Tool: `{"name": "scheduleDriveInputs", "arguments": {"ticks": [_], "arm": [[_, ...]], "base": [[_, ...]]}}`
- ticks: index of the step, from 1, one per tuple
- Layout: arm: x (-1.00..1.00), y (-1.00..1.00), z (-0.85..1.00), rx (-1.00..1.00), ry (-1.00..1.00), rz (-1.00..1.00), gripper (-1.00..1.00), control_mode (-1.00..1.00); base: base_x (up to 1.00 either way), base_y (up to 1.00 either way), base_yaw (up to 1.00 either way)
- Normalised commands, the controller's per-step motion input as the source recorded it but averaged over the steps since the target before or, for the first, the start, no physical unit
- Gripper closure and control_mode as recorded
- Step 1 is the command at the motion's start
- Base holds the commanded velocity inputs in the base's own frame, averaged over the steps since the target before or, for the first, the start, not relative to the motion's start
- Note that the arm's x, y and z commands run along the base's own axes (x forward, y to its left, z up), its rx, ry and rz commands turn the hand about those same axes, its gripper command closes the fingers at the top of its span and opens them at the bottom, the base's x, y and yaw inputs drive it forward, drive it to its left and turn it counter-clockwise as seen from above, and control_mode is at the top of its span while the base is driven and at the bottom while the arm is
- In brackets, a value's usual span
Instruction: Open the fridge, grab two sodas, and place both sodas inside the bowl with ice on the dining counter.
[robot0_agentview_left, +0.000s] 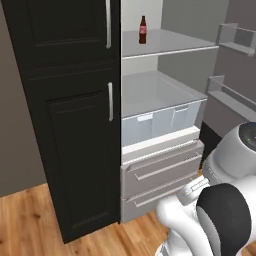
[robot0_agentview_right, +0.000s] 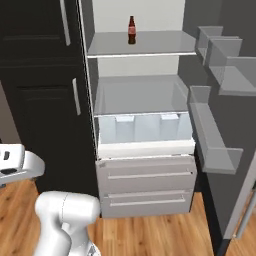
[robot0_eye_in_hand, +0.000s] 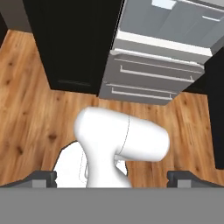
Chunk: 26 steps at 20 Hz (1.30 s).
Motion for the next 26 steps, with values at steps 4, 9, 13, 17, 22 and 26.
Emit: {"name": "scheduleDriveInputs", "arguments": {"ticks": [4,9,13,17,22,26], "arm": [[0.0,0.0,0.0,0.0,0.0,0.0,-1.0,1.0],[0.0,0.0,0.0,0.0,0.0,0.0,-1.0,1.0],[0.0,0.0,0.0,0.0,0.0,0.0,-1.0,1.0],[0.0,0.0,0.0,0.0,0.0,0.0,-1.0,1.0],[0.0,0.0,0.0,0.0,0.0,0.0,-1.0,1.0],[0.0,0.0,0.0,0.0,0.0,0.0,-1.0,1.0]], "base": [[0.67,-0.19,-0.06],[0.43,-0.23,-0.09],[0.43,-0.22,-0.09],[0.36,-0.04,-0.03],[0.39,-0.04,0.04],[0.48,-0.2,0.0]]}}
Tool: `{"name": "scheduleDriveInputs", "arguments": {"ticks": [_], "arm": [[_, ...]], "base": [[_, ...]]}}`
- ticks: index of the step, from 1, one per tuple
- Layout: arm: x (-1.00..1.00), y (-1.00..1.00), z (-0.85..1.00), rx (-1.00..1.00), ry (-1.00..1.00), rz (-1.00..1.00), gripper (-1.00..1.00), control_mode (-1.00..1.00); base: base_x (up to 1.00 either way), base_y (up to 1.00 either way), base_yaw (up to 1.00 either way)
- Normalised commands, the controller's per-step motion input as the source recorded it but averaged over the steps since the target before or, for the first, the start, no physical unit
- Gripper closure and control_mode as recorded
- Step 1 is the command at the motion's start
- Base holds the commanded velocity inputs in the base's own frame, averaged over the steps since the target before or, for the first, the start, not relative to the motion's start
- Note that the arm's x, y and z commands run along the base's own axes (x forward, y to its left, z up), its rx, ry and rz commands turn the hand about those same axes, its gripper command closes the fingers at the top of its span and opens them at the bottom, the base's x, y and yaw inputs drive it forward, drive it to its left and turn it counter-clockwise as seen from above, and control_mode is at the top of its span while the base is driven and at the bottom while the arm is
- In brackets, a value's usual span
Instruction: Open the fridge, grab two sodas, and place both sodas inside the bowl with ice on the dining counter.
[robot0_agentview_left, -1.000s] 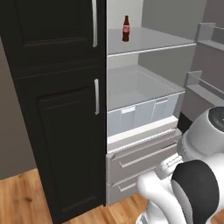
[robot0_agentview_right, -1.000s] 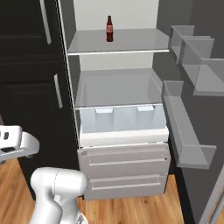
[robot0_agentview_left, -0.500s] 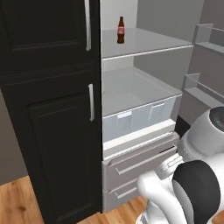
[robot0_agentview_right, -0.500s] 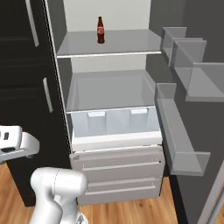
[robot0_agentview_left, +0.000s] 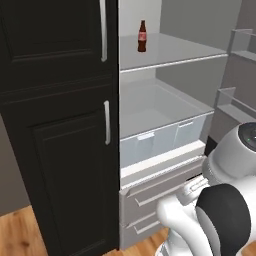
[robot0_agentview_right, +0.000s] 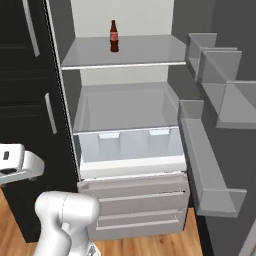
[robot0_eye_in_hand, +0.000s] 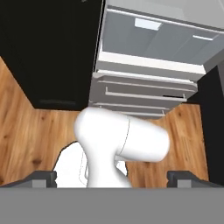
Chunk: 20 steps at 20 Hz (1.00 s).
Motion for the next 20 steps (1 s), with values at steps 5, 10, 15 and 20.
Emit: {"name": "scheduleDriveInputs", "arguments": {"ticks": [5,10,15,20], "arm": [[0.0,0.0,0.0,0.0,0.0,0.0,-1.0,1.0],[0.0,0.0,0.0,0.0,0.0,0.0,-1.0,1.0],[0.0,0.0,0.0,0.0,0.0,0.0,-1.0,1.0],[0.0,0.0,0.0,0.0,0.0,0.0,-1.0,1.0]], "base": [[0.59,-0.24,0.0],[0.61,-0.22,0.0],[0.63,-0.22,0.0],[0.58,-0.22,0.0]]}}
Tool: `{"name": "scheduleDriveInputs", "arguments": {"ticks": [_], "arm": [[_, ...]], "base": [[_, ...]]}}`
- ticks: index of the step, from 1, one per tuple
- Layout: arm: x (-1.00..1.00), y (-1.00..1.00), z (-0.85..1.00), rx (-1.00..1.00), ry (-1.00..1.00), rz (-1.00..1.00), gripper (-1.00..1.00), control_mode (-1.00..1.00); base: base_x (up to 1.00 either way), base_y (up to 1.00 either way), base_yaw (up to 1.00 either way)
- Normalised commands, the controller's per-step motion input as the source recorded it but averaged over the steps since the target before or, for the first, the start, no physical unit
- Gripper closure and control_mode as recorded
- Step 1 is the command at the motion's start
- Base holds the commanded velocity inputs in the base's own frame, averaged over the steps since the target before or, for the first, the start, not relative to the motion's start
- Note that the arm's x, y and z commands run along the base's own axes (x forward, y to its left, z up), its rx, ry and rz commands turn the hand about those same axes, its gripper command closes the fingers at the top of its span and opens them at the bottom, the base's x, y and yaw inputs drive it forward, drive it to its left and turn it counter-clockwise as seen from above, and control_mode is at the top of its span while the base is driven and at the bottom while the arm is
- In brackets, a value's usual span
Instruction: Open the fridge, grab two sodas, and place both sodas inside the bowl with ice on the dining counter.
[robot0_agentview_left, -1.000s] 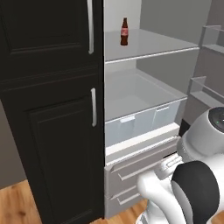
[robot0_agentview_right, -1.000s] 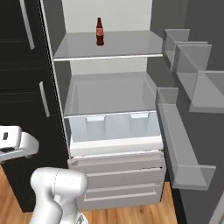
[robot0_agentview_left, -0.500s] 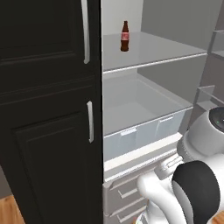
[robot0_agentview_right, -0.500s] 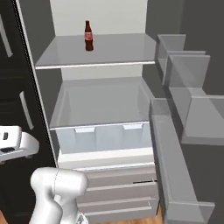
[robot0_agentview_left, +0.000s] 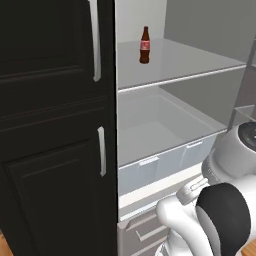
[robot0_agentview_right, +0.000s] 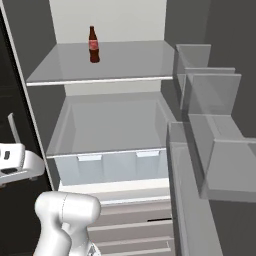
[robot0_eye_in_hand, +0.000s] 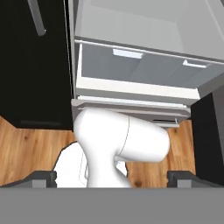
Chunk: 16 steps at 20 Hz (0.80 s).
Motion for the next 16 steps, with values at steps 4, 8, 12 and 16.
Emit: {"name": "scheduleDriveInputs", "arguments": {"ticks": [4,8,12,16], "arm": [[0.0,0.0,0.0,0.0,0.0,0.0,-1.0,1.0],[0.0,0.0,0.0,0.0,0.0,0.0,-1.0,1.0],[0.0,0.0,0.0,0.0,0.0,0.0,-1.0,1.0],[0.04,-0.04,-0.02,0.04,-0.09,0.0,-1.0,-1.0]], "base": [[0.49,-0.22,0.0],[0.55,-0.19,0.0],[0.35,-0.08,0.07],[0.0,0.0,0.0]]}}
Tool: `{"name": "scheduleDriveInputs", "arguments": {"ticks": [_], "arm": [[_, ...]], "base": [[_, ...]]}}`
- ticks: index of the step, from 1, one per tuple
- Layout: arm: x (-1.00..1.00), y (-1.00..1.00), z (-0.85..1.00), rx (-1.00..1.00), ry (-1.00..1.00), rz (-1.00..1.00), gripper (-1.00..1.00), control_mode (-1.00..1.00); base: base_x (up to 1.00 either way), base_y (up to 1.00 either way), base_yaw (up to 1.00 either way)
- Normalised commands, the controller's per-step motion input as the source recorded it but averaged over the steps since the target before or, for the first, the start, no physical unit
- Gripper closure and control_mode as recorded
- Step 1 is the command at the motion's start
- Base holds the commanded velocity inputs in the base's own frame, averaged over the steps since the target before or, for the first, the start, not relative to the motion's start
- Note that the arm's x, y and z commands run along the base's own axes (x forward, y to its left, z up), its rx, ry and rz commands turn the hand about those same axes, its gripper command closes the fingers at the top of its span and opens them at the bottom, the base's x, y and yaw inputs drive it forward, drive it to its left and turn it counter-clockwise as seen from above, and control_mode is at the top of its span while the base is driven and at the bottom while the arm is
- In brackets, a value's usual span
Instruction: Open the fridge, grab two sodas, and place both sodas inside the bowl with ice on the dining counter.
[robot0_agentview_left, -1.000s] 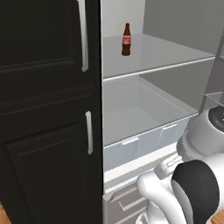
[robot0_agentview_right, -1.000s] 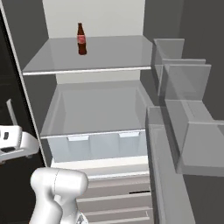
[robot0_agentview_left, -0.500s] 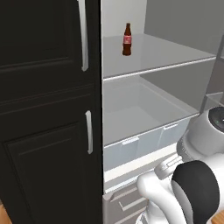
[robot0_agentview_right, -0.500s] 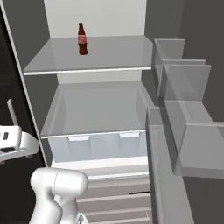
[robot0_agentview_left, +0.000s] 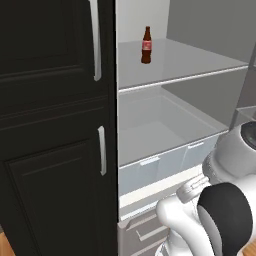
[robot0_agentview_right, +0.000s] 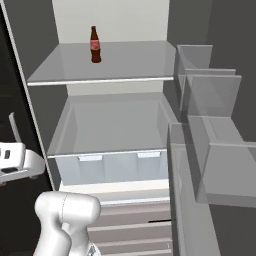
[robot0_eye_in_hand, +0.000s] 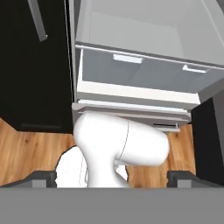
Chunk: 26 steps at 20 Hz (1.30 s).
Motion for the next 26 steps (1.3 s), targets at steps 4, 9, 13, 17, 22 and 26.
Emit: {"name": "scheduleDriveInputs", "arguments": {"ticks": [4,9,13,17,22,26], "arm": [[0.0,-0.21,0.27,0.1,-0.22,-0.01,-1.0,-1.0],[-0.01,-0.18,0.62,0.13,-0.23,0.0,-1.0,-1.0],[0.0,0.01,0.79,0.12,-0.22,-0.05,-1.0,-1.0],[0.01,0.09,0.83,0.06,-0.22,-0.1,-1.0,-1.0],[0.15,0.01,0.75,0.0,-0.25,-0.1,-1.0,-1.0],[0.41,-0.01,0.52,0.0,-0.27,-0.05,-1.0,-1.0]], "base": [[0.0,0.0,0.0],[0.0,0.0,0.0],[0.0,0.0,0.0],[0.0,0.0,0.0],[0.0,0.0,0.0],[0.0,0.0,0.0]]}}
